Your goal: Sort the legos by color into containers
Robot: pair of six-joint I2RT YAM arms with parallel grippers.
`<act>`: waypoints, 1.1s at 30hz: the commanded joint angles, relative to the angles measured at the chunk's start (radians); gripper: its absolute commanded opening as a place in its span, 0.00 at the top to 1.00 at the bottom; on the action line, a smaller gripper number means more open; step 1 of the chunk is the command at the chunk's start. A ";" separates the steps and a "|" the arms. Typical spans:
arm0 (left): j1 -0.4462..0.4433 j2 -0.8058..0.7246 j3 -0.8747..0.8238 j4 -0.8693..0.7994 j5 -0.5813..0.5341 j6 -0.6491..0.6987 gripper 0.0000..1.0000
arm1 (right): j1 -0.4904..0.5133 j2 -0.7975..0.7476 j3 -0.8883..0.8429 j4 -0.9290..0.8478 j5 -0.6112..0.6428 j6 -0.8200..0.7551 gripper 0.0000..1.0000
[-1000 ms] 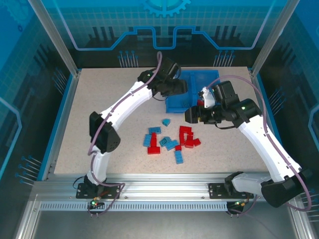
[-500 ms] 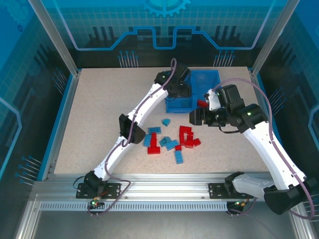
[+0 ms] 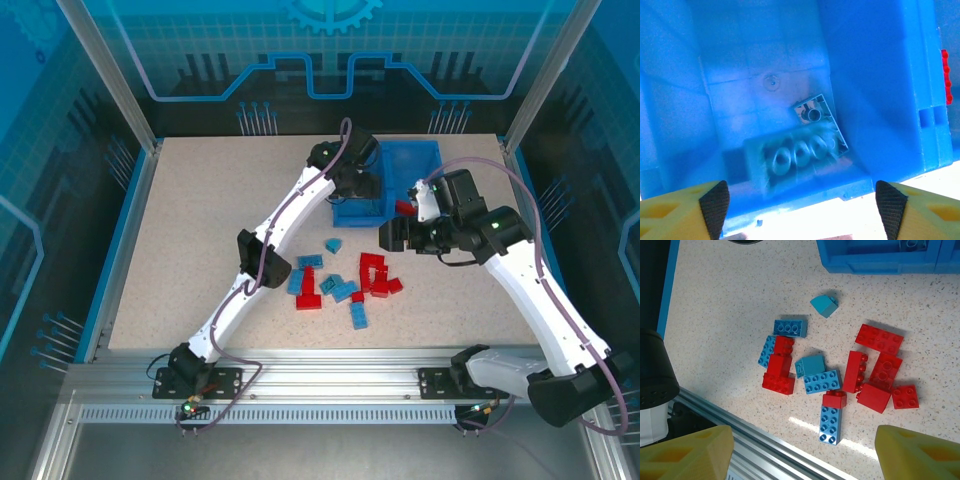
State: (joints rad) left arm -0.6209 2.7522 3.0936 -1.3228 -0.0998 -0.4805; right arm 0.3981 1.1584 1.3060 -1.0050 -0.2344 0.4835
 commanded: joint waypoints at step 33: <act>0.027 -0.545 -0.195 -0.307 -0.128 0.309 0.01 | 0.108 0.568 -0.147 0.346 0.320 0.244 0.00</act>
State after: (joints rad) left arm -0.6098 2.2623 2.9482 -1.5757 -0.2241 -0.1989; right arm 0.4931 1.6764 1.1183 -0.7204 0.0505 0.7006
